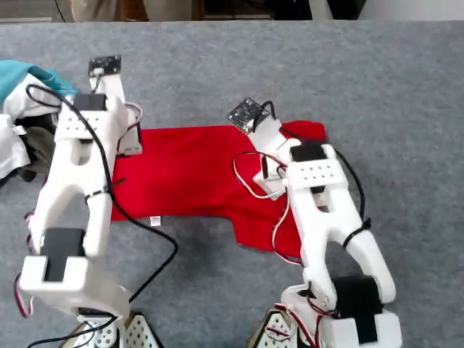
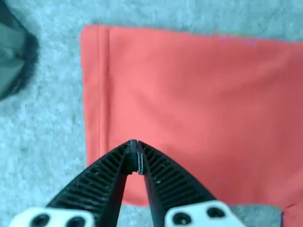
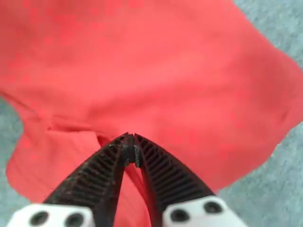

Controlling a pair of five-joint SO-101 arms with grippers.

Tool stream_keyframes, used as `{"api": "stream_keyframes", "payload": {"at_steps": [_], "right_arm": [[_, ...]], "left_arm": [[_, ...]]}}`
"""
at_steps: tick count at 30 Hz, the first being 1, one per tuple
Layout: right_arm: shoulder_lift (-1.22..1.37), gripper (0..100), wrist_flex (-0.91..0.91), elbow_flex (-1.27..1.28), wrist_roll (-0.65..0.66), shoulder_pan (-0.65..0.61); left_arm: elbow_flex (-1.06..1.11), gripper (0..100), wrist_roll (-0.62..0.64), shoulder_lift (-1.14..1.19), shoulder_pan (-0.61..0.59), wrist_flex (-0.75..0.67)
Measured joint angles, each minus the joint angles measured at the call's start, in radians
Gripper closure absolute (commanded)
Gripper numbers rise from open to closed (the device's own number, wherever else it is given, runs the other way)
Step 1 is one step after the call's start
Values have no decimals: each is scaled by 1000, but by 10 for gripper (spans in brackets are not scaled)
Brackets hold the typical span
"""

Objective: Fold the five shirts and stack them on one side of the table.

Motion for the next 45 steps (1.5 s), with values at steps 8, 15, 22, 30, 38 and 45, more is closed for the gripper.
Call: {"api": "stream_keyframes", "payload": {"at_steps": [8, 15, 22, 30, 38, 45], "right_arm": [[221, 996, -40, -52, -14, -2], [245, 996, 5, -57, -14, -43], [23, 996, 63, 127, -14, -95], [-353, 996, 172, 347, 38, -143], [-399, 996, 172, 273, 94, -41], [-216, 996, 127, 219, 97, -64]], "left_arm": [[232, 982, 0, -172, 2, -26], [336, 982, 0, -261, 2, -26], [361, 982, 0, -288, 2, -26], [361, 982, 0, -288, 2, -29], [361, 982, 0, -288, 2, -29], [365, 982, 0, -288, 2, -52]]}}
